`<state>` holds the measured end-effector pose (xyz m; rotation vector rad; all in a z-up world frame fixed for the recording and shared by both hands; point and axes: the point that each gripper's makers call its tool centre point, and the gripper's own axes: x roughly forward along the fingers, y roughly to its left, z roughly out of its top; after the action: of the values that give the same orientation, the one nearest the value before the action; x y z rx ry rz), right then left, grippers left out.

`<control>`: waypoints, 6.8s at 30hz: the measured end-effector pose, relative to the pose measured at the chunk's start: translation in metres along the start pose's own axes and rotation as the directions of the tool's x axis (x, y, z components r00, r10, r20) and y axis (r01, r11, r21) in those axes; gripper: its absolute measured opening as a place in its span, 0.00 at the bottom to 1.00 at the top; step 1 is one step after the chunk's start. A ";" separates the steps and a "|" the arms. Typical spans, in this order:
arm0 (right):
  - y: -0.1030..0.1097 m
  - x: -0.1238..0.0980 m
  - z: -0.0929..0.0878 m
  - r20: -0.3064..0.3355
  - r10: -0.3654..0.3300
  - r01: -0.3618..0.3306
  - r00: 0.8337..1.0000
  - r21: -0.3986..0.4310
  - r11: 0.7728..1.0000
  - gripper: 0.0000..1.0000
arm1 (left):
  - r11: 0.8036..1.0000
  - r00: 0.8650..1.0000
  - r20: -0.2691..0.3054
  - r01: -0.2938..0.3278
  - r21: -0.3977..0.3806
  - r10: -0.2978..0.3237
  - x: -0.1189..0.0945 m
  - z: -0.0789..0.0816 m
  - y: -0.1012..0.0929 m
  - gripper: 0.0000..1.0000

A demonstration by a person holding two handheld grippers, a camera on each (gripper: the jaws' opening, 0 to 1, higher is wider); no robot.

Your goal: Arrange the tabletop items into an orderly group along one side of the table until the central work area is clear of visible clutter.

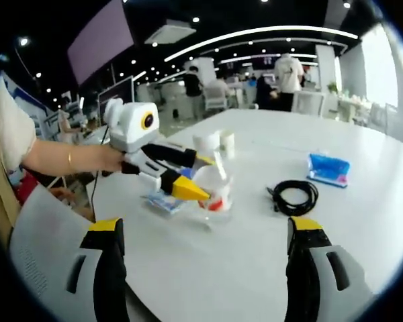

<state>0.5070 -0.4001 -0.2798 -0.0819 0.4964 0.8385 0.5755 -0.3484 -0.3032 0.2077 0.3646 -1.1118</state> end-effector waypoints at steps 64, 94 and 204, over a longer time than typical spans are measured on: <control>-0.025 -0.009 -0.001 -0.002 -0.103 0.102 0.995 0.093 0.990 1.00 | 0.873 0.907 0.075 -0.373 -0.315 0.415 -0.030 0.025 0.018 0.99; -0.030 -0.016 -0.019 -0.068 -0.145 0.149 0.987 0.068 0.986 1.00 | 0.691 0.745 0.006 -0.615 -0.380 0.667 -0.019 0.023 0.006 0.77; -0.027 -0.004 -0.043 -0.162 -0.115 0.128 0.980 0.073 0.989 1.00 | 0.414 0.451 -0.032 -0.843 -0.343 0.892 -0.170 0.029 0.196 0.33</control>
<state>0.5077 -0.4317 -0.3192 -0.1011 0.6680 0.6932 0.6905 -0.1316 -0.2136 0.0009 0.2218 0.0202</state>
